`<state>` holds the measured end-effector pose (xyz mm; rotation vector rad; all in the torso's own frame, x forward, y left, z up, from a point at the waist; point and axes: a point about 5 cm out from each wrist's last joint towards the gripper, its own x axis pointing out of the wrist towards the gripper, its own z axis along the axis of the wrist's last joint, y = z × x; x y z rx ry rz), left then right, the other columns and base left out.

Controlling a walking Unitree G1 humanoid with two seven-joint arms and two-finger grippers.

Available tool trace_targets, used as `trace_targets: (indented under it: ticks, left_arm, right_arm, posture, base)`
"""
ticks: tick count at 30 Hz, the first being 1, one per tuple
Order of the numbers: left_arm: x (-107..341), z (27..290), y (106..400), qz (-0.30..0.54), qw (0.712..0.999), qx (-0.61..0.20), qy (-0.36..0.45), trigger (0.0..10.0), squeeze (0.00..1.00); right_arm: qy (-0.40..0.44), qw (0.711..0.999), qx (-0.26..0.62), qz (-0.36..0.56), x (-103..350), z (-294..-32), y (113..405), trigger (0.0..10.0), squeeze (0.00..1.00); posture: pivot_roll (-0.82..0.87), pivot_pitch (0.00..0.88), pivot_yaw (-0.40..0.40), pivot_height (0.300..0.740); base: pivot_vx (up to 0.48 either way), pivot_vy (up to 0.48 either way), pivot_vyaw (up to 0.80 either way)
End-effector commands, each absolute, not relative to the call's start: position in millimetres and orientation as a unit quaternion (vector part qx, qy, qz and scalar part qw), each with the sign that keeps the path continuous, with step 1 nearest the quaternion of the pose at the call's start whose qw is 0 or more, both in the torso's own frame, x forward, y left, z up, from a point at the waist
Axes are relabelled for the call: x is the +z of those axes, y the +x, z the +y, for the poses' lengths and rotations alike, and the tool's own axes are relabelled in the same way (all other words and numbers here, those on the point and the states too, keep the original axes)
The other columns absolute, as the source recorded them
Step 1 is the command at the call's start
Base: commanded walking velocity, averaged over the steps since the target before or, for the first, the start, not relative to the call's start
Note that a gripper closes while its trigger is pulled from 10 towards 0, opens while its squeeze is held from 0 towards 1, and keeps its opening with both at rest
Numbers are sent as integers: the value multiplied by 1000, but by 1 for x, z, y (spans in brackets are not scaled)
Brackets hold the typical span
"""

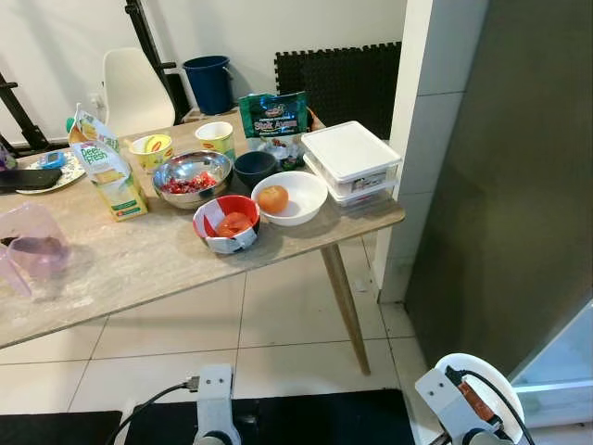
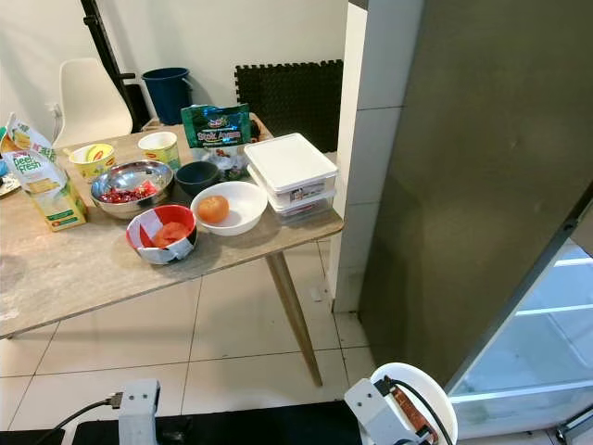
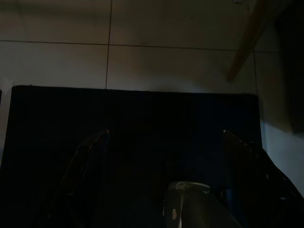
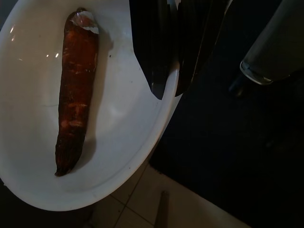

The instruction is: Restocking fridge

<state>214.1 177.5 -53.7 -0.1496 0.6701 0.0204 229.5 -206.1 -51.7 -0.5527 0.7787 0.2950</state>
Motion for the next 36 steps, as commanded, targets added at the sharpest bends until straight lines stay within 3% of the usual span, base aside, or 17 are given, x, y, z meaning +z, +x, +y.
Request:
trace_targets:
  ticks: [1,36]
  left_arm:
    - [-56,179,210,334,939,18,-77,10000,0]
    - [-55,184,211,332,939,29,-81,10000,0]
  right_arm:
    - [-261,881,139,370,-52,-204,230,10000,0]
    - [-248,896,146,338,-41,-196,245,10000,0]
  posture:
    - [51,88,37,740]
    - [55,95,40,740]
  base:
    - [0,-416,0]
    - [0,-417,0]
